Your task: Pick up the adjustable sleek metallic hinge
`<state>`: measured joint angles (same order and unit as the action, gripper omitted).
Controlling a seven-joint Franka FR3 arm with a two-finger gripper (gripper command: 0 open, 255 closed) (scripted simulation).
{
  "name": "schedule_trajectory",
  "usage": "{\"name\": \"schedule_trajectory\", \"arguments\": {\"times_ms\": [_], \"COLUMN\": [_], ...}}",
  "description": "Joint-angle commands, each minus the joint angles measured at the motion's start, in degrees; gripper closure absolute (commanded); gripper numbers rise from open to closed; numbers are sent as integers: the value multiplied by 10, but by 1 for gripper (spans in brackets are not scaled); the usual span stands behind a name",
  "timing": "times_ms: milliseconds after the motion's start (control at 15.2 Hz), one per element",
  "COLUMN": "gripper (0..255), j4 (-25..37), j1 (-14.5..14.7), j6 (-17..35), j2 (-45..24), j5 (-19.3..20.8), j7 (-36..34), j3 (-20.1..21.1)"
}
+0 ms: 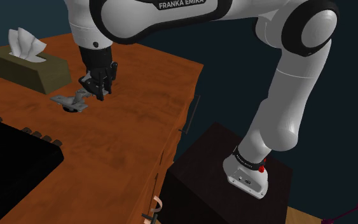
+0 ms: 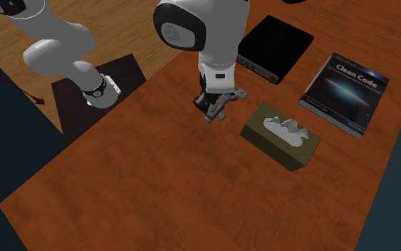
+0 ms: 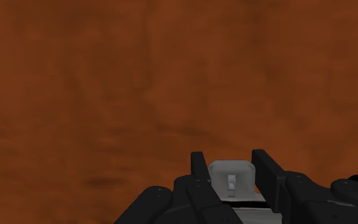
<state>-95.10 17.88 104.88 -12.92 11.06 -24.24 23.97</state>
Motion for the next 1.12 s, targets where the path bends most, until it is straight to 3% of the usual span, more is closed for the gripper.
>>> {"name": "schedule_trajectory", "arguments": {"times_ms": [0,330,1056], "gripper": [255,255,255], "j4": [-2,-1,80], "j1": [-1,-1,3], "j6": [-1,-1,-84], "j2": [-1,-1,1], "j5": [1,1,-3], "j7": [0,0,10], "j3": [-1,-1,1]}}
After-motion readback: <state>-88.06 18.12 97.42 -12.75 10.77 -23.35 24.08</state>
